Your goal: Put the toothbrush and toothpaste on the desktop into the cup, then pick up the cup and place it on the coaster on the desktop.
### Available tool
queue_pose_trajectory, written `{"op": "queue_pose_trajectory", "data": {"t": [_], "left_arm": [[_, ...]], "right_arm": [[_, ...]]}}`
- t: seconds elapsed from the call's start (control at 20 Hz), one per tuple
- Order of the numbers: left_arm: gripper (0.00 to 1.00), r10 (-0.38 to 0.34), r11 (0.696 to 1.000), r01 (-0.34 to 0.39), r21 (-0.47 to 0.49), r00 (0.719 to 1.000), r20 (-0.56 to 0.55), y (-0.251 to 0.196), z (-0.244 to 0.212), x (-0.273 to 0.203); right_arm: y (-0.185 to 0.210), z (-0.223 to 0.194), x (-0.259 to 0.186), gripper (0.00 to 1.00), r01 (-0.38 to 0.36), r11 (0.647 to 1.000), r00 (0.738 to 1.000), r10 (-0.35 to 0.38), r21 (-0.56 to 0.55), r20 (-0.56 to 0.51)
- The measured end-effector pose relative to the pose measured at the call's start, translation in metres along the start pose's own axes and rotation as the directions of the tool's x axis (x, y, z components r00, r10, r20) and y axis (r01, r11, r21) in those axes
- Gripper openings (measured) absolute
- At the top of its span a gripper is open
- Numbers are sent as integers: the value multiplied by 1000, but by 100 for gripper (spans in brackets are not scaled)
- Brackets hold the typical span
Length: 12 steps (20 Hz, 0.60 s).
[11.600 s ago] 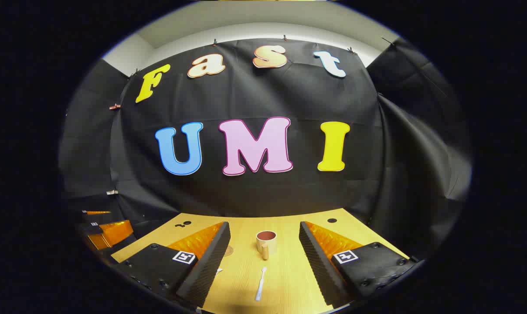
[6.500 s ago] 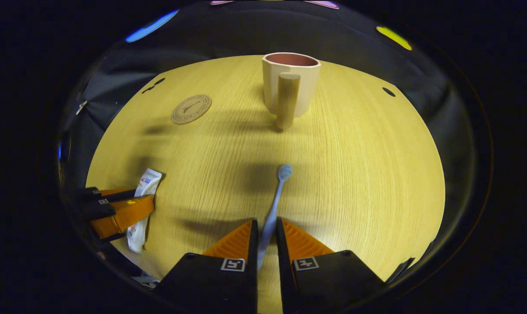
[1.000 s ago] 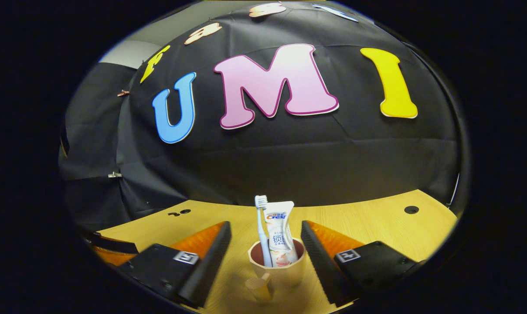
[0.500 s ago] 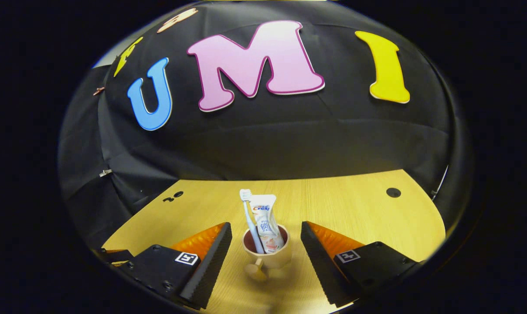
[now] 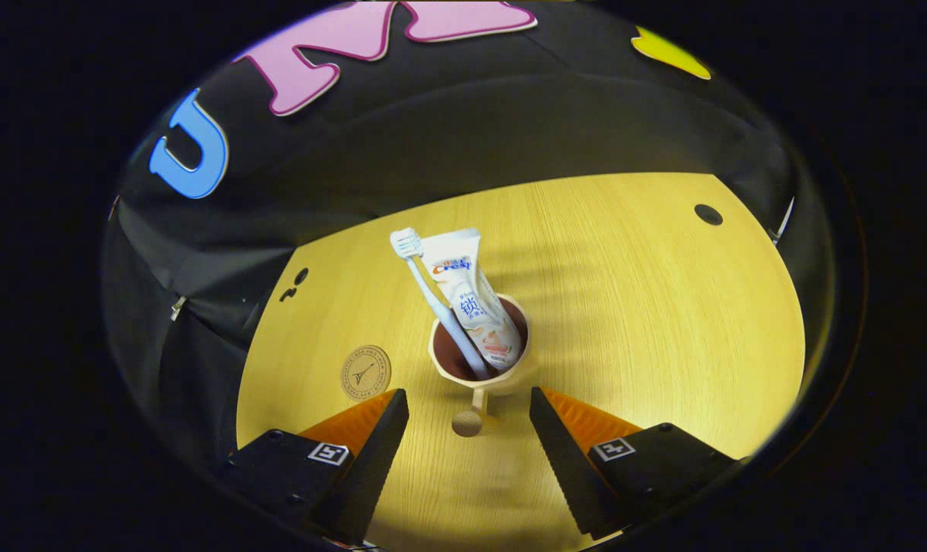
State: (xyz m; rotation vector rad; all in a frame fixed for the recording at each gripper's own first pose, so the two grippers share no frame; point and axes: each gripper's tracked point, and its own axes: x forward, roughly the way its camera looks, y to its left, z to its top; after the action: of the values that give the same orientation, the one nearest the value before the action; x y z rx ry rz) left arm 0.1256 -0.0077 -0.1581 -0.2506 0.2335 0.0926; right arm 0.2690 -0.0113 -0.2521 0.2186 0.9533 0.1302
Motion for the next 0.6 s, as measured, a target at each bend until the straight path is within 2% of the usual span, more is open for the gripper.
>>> {"op": "queue_pose_trajectory", "data": {"t": [0.3,0.6], "left_arm": [[98,21,998,-25,-62,998,-56,9,-10,-18],[98,39,998,-45,-48,993,-116,10,-19,-29]], "right_arm": [[-3,-26,36,98,46,999,982,-51,-27,-179],[0,-39,64,98,82,995,956,-97,-65,-278]]}}
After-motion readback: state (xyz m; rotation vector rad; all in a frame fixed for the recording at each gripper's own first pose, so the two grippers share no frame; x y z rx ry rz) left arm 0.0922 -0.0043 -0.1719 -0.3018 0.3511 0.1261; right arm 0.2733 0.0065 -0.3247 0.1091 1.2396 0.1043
